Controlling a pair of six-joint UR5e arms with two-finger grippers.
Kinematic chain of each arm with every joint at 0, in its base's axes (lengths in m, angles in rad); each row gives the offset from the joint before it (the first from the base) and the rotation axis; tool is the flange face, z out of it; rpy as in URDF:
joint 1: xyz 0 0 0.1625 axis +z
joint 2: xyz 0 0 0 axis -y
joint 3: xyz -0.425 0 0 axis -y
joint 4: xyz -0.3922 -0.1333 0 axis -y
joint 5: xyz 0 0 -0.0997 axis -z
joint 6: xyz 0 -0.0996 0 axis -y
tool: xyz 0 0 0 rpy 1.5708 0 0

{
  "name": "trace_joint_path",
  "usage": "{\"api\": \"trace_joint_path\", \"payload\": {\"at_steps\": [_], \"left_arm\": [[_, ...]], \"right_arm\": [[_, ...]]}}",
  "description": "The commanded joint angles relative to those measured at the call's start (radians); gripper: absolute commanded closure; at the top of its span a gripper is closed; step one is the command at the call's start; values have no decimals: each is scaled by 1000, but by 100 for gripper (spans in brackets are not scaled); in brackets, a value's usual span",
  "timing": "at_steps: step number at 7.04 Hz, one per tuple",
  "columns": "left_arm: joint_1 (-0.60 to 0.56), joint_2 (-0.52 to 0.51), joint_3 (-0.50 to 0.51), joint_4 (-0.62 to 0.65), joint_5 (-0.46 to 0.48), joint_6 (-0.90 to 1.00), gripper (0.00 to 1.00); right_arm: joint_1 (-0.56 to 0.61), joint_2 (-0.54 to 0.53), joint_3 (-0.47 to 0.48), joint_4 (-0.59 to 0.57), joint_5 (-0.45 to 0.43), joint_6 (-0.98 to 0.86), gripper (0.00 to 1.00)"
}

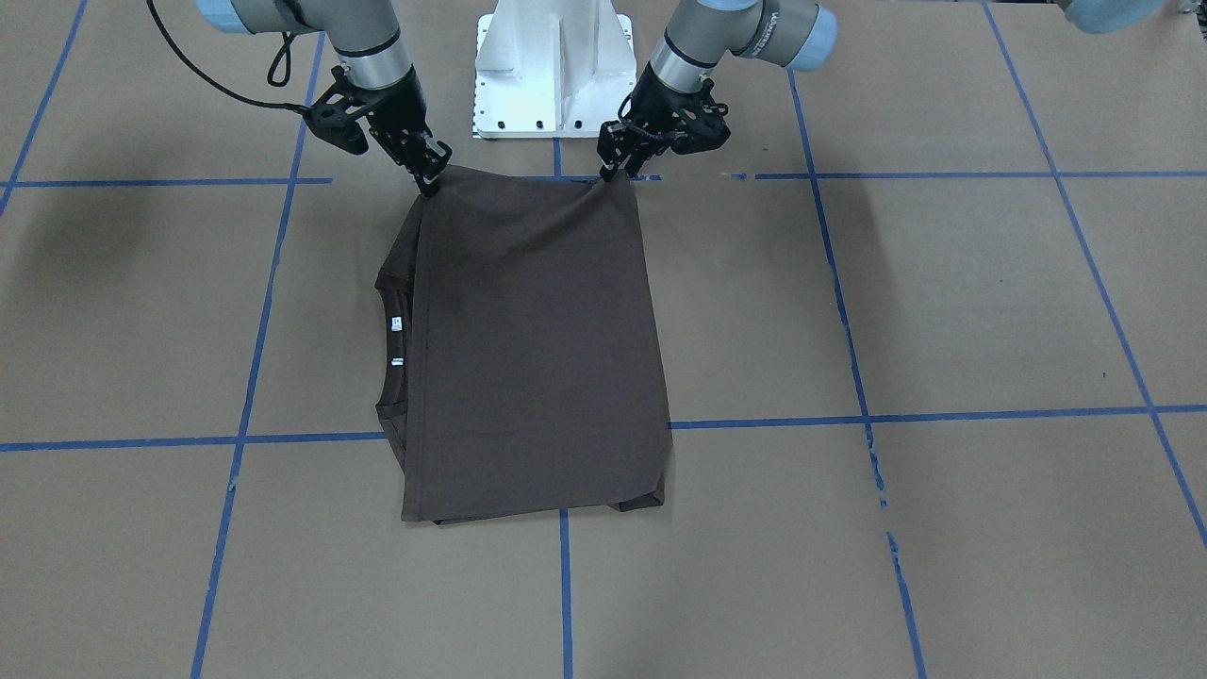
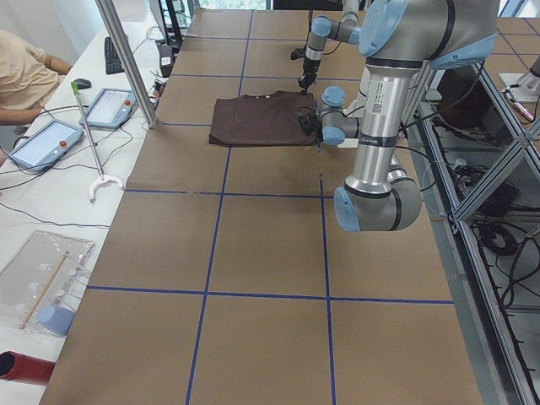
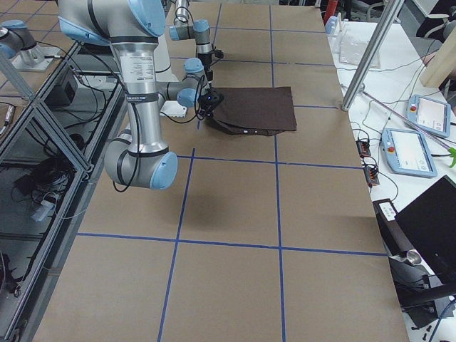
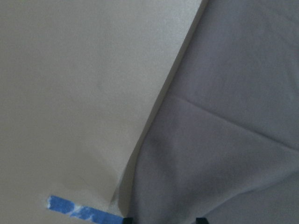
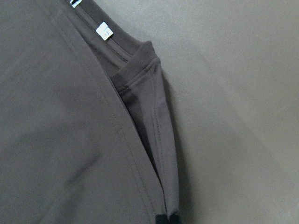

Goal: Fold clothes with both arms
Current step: 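Grasp the near edge of the shirt with both grippers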

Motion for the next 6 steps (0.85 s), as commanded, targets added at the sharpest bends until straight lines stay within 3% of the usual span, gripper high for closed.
{"api": "trace_joint_path", "payload": {"at_steps": [1, 3, 6], "left_arm": [[10, -1, 9, -4, -3, -2, 58], [15, -1, 35, -6, -4, -2, 100], [13, 2, 21, -7, -13, 1, 100]], "right_arm": [[0, 0, 2, 0, -1, 0, 100], [2, 1, 3, 0, 1, 0, 100], [2, -2, 0, 3, 2, -3, 100]]}}
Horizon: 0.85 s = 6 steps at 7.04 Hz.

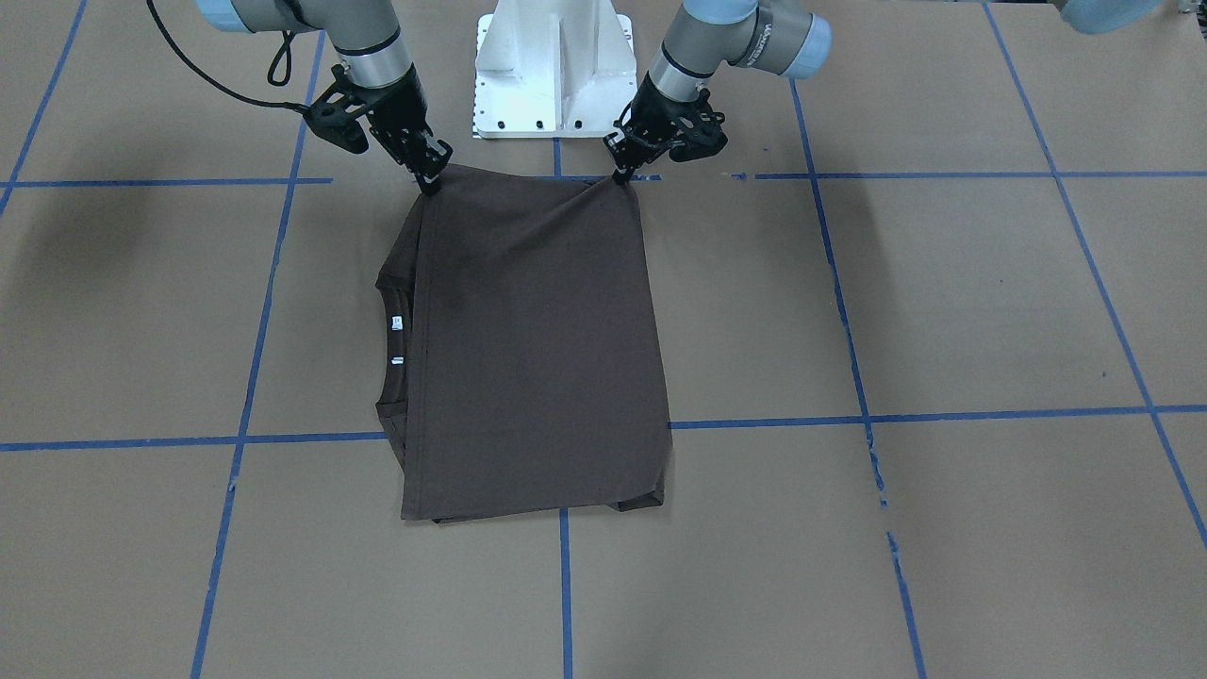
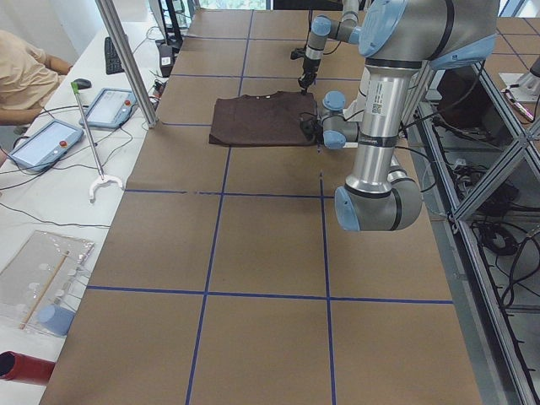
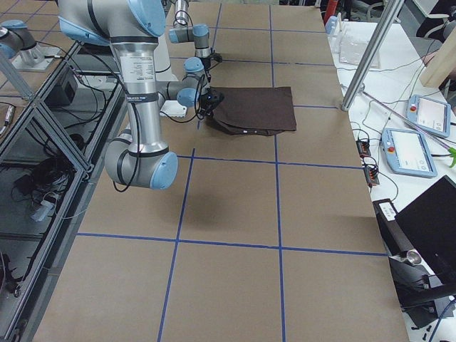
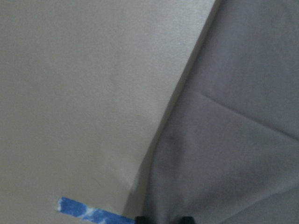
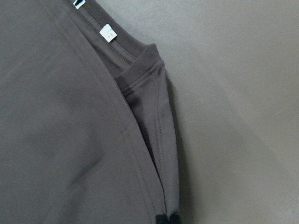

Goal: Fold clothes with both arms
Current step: 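Grasp the near edge of the shirt with both grippers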

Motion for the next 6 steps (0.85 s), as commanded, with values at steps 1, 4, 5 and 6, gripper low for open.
{"api": "trace_joint_path", "payload": {"at_steps": [1, 4, 5, 6], "left_arm": [[-1, -2, -22, 1, -5, 0, 100], [-2, 4, -122, 2, -8, -4, 100], [-7, 7, -150, 4, -8, -7, 100], [-8, 23, -179, 5, -7, -12, 100]], "right_arm": [[0, -2, -3, 4, 1, -2, 100], [3, -11, 35, 5, 10, -2, 100], [5, -34, 55, 7, 22, -3, 100], [5, -69, 106, 34, 52, -15, 100]]}}
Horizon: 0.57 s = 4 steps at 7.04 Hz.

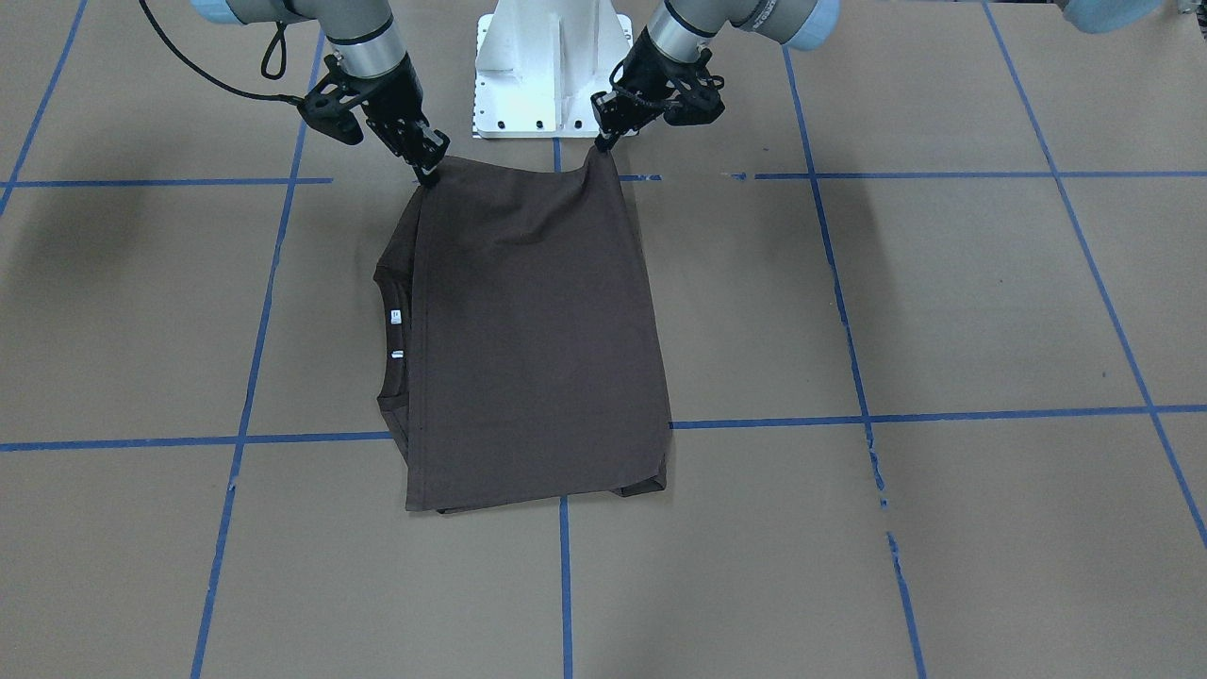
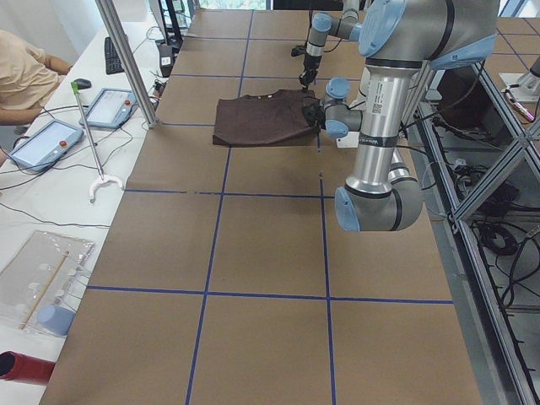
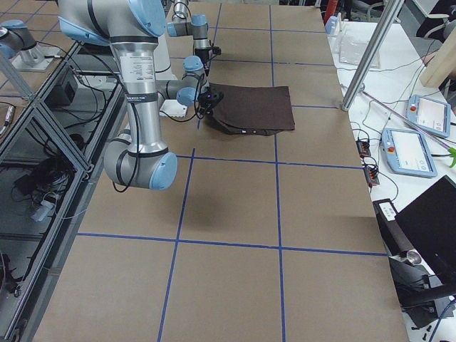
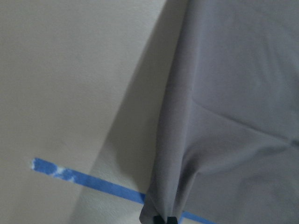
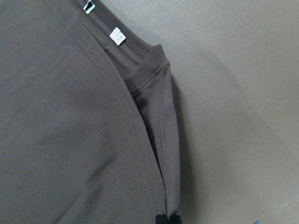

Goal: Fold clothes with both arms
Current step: 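Lift the near edge with both grippers and fold it away from the robot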

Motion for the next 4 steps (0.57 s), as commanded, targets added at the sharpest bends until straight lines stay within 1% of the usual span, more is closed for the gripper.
{"api": "trace_joint_path", "payload": {"at_steps": [1, 2, 3, 4], "left_arm": [[-3, 51, -74, -1, 0, -8, 100], [-3, 82, -110, -4, 0, -8, 100], [-3, 68, -166, 6, -25, -9, 100], [-101, 61, -150, 9, -35, 7, 100]], "right_arm": [[2, -85, 103, 70, 66, -11, 100], [15, -122, 129, 151, 109, -13, 100], [68, -129, 118, 232, 169, -14, 100], [201, -105, 61, 242, 259, -98, 100]]}}
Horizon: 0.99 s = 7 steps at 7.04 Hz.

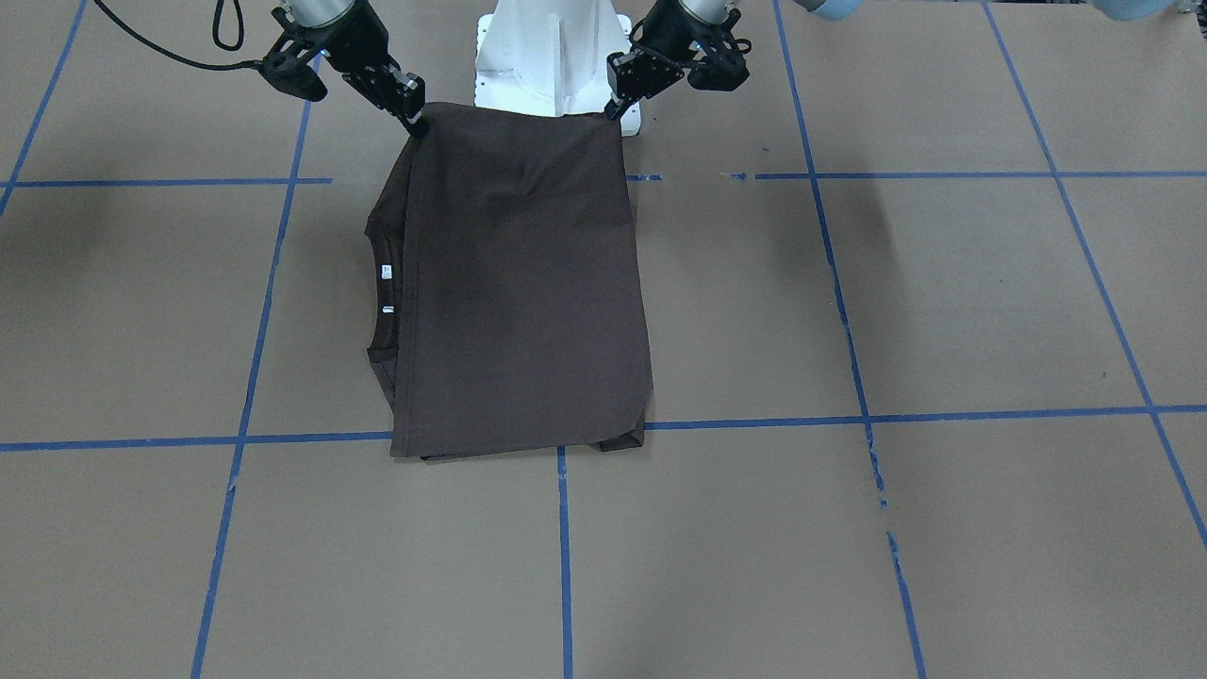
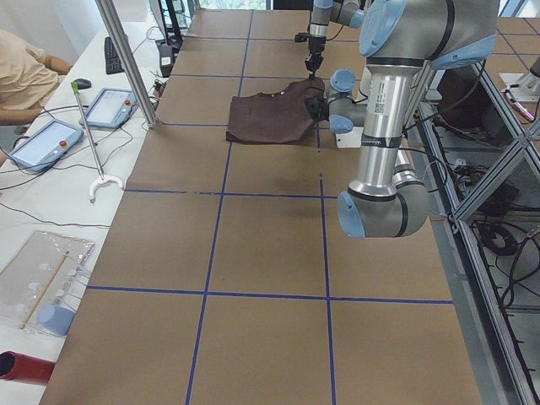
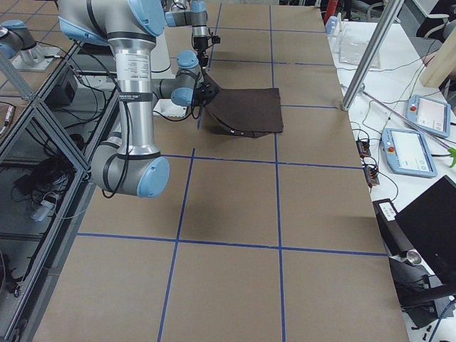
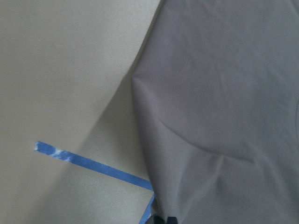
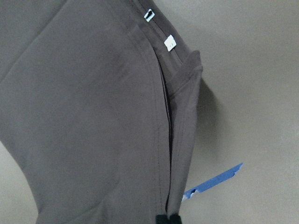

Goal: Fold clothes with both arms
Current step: 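Lift the near edge with both grippers and fold it away from the robot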

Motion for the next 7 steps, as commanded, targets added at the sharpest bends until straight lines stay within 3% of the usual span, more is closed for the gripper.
{"api": "trace_joint_path", "payload": {"at_steps": [1, 3, 5, 7], "left_arm": [[-172, -101, 65, 8, -49, 48, 100], [-305, -238, 254, 5, -68, 87, 100], [-391, -252, 372, 1, -66, 217, 100], [-426, -295, 469, -9, -62, 259, 100]], "right_arm": [[235, 79, -131, 34, 158, -110, 100], [418, 302, -368, 26, 287, -113, 100], [483, 457, -591, 34, 289, -168, 100], [497, 551, -739, 39, 289, -199, 100]]}}
